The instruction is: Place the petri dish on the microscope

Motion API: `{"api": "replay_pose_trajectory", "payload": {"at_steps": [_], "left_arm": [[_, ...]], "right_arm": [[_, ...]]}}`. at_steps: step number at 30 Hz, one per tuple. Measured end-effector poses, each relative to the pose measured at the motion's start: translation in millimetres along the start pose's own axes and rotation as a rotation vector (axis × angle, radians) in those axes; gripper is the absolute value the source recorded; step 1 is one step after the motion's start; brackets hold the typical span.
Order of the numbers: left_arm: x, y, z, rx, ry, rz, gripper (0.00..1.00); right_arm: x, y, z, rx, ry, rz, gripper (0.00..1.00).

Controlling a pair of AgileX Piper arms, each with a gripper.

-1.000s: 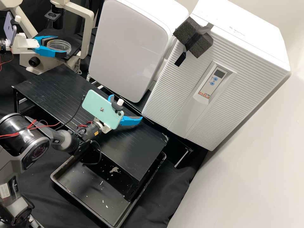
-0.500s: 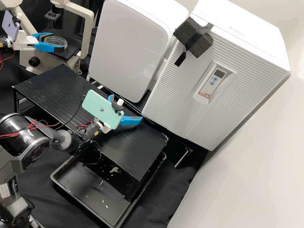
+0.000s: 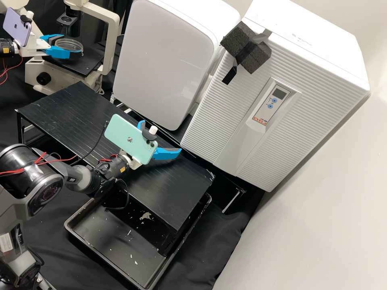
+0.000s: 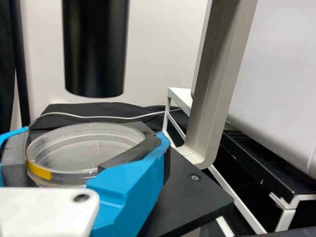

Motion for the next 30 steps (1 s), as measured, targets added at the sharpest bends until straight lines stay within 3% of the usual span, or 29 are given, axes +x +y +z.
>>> {"api": "replay_pose_trajectory", "payload": {"at_steps": [5, 20, 21, 30], "left_arm": [[8, -4.9, 1, -0.005, 0.022, -0.019, 0.00], [18, -15.5, -6, 0.032, 0.036, 0.019, 0.00], [19, -16.1, -6, 0.037, 0.035, 0.022, 1.00], [19, -17.2, -5, 0.035, 0.033, 0.025, 1.00]], "right_arm": [[0, 0, 0, 0.000, 0.000, 0.000, 1.00], [0, 0, 0, 0.000, 0.000, 0.000, 1.00], [0, 0, 0, 0.000, 0.000, 0.000, 1.00], [0, 0, 0, 0.000, 0.000, 0.000, 1.00]]}}
